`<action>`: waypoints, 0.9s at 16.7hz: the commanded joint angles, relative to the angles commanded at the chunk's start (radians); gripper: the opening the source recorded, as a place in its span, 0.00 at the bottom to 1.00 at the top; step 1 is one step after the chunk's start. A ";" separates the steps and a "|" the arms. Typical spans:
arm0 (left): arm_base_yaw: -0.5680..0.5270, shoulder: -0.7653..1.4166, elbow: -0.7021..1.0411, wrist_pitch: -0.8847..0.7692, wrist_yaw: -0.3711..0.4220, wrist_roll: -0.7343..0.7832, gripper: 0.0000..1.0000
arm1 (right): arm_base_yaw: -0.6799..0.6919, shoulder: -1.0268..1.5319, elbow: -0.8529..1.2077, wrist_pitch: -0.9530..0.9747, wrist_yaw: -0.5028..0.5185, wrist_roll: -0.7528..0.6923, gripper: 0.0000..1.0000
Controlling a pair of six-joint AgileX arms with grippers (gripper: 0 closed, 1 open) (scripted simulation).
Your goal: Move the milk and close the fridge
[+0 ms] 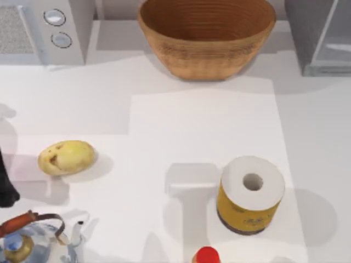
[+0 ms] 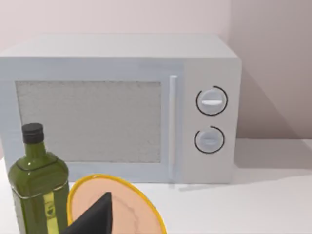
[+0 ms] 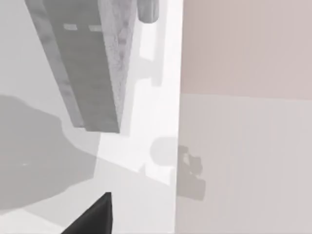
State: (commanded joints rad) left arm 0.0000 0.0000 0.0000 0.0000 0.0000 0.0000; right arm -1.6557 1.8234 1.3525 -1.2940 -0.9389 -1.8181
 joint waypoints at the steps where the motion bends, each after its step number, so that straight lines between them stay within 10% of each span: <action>1: 0.000 0.000 0.000 0.000 0.000 0.000 1.00 | 0.043 0.004 0.005 0.049 0.007 0.060 1.00; 15: 0.000 0.000 0.000 0.000 0.000 0.000 1.00 | 0.676 0.014 -0.023 0.892 0.166 1.045 1.00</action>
State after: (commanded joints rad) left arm 0.0000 0.0000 0.0000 0.0000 0.0000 0.0000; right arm -0.9799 1.8370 1.3297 -0.4019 -0.7734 -0.7735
